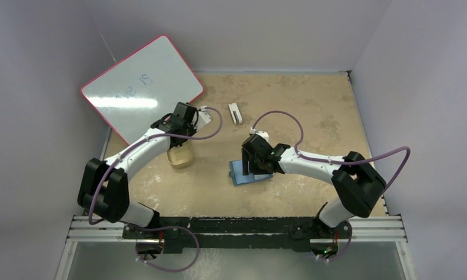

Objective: Put the credit cards into the card holder
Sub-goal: Pick up the credit card from the storage box, then insert the credit card into the card holder.

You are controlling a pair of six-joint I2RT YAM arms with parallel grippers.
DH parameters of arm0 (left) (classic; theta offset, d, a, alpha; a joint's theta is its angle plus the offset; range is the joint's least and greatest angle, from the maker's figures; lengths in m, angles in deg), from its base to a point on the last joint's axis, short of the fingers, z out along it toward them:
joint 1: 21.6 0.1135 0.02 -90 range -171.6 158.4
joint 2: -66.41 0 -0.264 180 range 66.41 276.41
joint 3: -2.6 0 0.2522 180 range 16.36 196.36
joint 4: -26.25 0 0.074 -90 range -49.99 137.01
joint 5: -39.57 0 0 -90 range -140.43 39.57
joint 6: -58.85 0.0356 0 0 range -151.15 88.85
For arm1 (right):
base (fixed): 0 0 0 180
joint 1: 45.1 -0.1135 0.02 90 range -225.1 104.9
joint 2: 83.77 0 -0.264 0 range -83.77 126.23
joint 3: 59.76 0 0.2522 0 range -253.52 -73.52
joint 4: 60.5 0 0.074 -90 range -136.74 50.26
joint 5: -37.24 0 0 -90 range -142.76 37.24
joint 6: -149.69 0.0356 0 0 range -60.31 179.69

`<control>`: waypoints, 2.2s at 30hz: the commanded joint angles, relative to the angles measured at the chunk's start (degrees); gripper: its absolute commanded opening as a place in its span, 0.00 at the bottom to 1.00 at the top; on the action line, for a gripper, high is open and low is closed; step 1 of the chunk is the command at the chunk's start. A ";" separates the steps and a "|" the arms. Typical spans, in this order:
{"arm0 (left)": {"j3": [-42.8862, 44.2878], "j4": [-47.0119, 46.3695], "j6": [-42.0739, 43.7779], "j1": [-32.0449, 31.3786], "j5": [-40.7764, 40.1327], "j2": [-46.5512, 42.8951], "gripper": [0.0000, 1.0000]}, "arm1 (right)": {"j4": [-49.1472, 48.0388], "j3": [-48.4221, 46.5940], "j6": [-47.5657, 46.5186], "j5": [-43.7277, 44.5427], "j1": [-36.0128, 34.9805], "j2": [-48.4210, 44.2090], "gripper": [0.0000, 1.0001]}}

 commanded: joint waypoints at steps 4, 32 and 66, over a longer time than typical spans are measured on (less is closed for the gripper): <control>5.67 2.14 -7.02 -0.47 5.02 -4.20 0.00 | 0.57 -1.29 -0.43 -0.80 -0.13 -0.80 0.69; -27.49 -61.39 -95.54 -16.33 26.90 -10.82 0.00 | -1.80 2.23 -6.46 -4.29 9.84 -5.65 0.33; -26.17 -79.71 -99.18 -18.51 34.31 21.73 0.00 | -6.54 11.56 -1.62 -5.02 10.19 -7.39 0.26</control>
